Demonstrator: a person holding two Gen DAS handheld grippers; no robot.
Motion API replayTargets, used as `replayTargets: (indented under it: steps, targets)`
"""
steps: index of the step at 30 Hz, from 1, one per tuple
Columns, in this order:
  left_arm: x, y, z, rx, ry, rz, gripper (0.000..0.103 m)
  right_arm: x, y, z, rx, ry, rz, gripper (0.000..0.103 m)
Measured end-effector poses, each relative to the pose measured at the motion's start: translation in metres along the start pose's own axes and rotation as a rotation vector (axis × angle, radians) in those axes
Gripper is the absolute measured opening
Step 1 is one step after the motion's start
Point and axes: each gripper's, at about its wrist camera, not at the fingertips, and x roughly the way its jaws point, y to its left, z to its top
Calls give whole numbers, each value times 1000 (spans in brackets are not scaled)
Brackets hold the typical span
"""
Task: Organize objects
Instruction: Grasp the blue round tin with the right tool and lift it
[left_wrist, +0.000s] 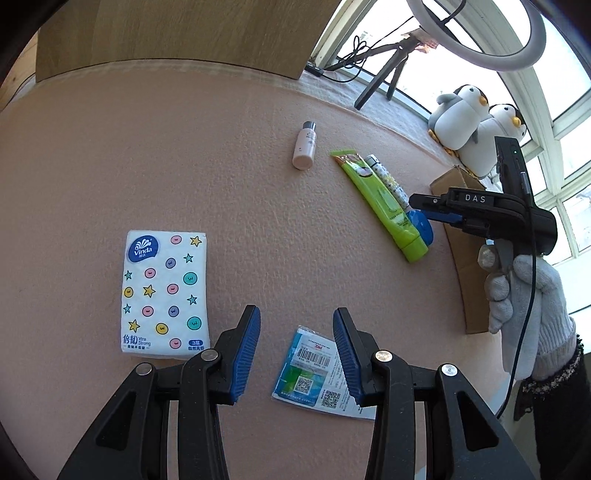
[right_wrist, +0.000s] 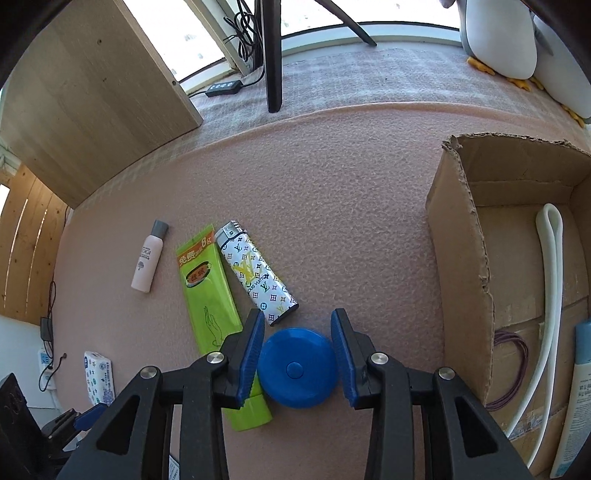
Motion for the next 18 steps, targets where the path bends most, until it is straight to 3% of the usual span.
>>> replayTargets:
  steps: [18]
  targets:
    - [11,-18,8,34,14,-36,44,2,19,-28,-75,44,-65,31]
